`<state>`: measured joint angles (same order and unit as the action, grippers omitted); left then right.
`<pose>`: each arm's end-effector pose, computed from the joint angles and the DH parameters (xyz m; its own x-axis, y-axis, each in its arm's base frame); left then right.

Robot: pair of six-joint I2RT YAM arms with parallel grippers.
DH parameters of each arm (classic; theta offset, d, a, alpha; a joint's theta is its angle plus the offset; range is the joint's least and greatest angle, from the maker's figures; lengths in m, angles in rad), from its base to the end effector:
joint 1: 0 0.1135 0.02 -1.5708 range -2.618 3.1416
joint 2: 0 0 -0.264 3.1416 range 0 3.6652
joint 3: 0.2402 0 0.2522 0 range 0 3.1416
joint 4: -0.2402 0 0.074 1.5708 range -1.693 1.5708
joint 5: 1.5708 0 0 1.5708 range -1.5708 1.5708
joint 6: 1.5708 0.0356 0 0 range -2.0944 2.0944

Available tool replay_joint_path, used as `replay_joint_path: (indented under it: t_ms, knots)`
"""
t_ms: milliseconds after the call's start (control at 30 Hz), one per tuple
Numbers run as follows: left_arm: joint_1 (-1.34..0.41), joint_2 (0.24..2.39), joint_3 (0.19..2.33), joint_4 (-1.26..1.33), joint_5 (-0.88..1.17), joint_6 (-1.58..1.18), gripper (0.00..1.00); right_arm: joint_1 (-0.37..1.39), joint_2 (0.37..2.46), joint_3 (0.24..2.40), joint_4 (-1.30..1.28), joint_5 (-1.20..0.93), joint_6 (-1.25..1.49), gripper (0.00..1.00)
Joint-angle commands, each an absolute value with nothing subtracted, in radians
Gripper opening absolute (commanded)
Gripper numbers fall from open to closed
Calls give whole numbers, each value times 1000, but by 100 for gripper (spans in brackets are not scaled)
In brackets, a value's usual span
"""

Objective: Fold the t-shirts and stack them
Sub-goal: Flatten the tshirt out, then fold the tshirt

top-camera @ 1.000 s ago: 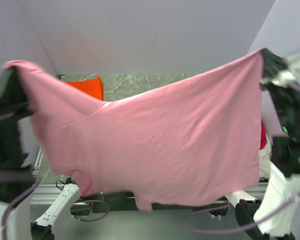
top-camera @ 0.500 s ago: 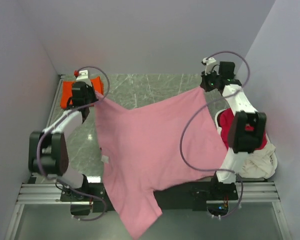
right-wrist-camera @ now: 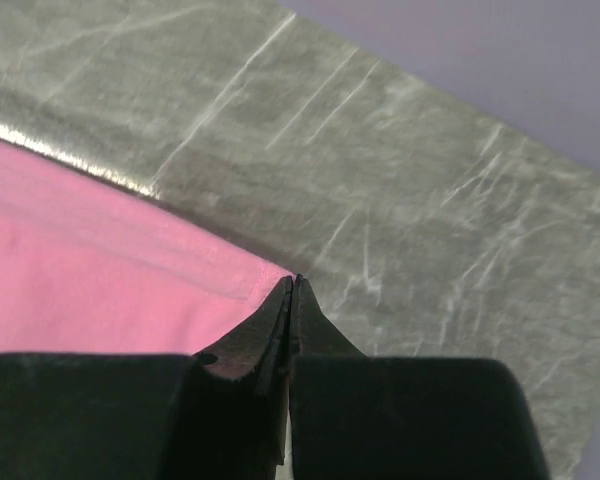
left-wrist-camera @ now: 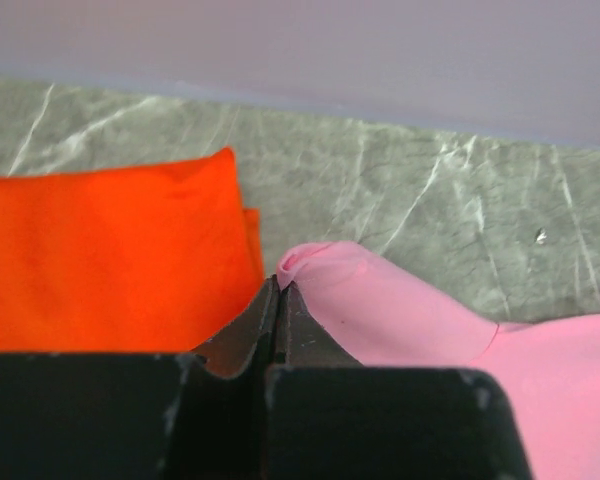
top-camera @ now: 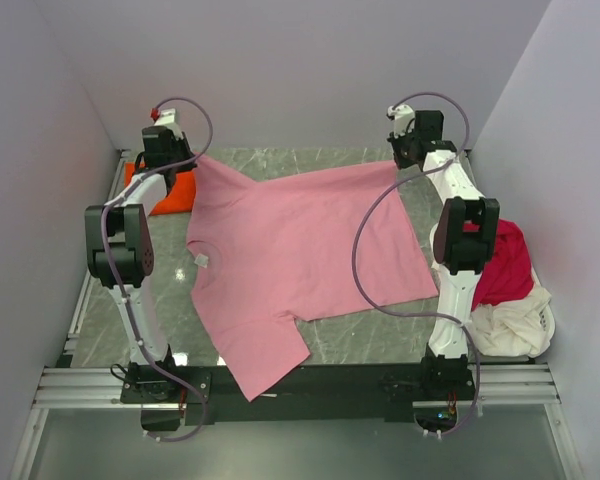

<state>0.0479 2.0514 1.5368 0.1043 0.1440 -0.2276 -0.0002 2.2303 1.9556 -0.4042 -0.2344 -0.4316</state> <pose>0.4847 0.0181 0.2357 -0.4071 -0.2431 -0.8804 -0.0080 0.9649 -0.2627 0.5184 0.0082 0.2452 -0.4948 -0.4068 -0.7679 -0.4267 0.8835 -0.1931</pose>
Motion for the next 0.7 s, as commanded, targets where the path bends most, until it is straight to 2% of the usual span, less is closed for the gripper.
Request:
replay_joint_path:
  t_ms: [0, 300, 667]
  knots:
    - [46, 2085, 1626, 78, 206, -215, 0, -5, 2238, 2011, -377, -201, -431, 0]
    - [58, 2047, 1623, 109, 273, -204, 0, -6, 2207, 1973, -356, -245, -431, 0]
    - [89, 1842, 1402, 253, 387, -273, 0, -25, 2118, 1859, -328, -324, -410, 0]
